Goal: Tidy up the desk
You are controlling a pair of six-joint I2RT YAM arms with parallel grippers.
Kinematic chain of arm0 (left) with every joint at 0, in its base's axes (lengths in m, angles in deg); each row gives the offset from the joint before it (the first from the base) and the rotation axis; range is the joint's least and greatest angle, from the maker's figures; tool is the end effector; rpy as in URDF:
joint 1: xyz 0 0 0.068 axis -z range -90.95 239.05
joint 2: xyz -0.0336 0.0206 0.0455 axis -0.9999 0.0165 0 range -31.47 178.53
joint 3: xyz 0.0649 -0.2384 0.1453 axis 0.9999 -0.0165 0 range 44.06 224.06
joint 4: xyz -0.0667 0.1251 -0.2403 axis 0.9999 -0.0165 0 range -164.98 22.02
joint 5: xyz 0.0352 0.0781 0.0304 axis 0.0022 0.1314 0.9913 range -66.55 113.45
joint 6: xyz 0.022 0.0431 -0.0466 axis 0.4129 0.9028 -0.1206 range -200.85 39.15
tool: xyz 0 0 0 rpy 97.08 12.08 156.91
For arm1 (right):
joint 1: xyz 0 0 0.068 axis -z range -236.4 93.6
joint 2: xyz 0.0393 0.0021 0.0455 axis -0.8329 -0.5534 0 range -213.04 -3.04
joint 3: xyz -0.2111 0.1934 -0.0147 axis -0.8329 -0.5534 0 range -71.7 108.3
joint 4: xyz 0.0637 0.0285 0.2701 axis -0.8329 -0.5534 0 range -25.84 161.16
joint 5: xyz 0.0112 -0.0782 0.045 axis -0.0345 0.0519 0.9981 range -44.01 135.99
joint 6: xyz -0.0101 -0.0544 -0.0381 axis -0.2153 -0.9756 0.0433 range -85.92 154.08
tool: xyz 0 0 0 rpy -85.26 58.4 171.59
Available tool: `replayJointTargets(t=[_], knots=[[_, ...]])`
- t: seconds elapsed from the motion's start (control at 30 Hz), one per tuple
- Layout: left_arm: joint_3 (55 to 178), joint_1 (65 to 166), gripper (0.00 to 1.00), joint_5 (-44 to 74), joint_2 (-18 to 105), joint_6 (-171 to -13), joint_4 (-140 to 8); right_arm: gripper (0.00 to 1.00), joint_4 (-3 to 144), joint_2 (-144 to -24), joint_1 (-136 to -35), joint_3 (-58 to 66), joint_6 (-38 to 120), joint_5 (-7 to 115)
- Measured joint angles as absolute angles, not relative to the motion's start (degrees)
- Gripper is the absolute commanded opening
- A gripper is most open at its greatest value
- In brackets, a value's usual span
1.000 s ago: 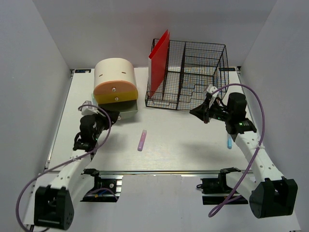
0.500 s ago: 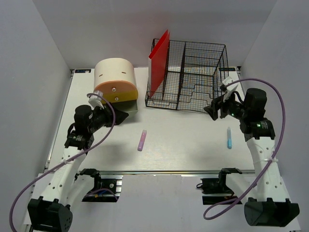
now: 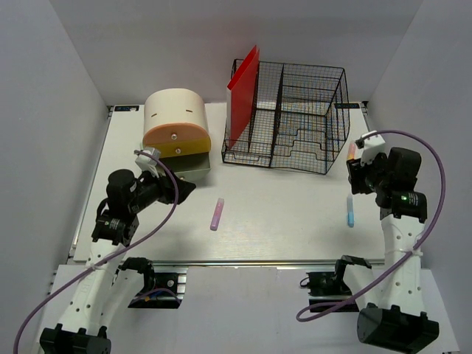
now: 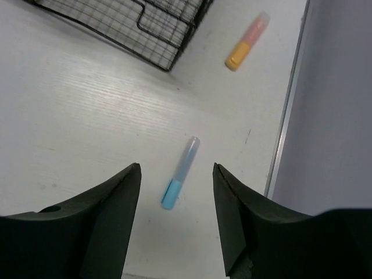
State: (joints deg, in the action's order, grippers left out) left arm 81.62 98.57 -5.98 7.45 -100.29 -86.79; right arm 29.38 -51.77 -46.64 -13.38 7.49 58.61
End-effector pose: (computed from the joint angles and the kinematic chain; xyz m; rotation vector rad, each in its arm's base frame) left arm 0.1750 -0.0560 0.3004 0.1856 1.9550 -0.8282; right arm 0.1925 -0.0212 0.3585 -0.4377 2.0752 -0.1422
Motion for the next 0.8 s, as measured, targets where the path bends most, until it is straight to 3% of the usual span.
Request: replayJointTargets(t=[0.23,0.53,0.67,0.8], knots=[[81.6,98.6,0.79,-6.4,7.1,-99.3,-87.3,0.55,32.2,-59.7,-42.0,-17.2,8.9,55.6],[81.6,98.6,0.79,-6.4,6.6,-99.1,-87.7,0.8,33.8,-77.7,-37.0,-17.3,8.3,58.5],[81.6,98.5,0.79,-6.4,6.6,-98.9,-87.8,0.8,34.5,-81.5,-36.5,-19.0,5.9,60.0],[81.6,98.5,0.79,-6.4,6.6,-98.9,-88.0,0.7,35.7,-85.2,-36.4,-21.1,4.8,60.3]])
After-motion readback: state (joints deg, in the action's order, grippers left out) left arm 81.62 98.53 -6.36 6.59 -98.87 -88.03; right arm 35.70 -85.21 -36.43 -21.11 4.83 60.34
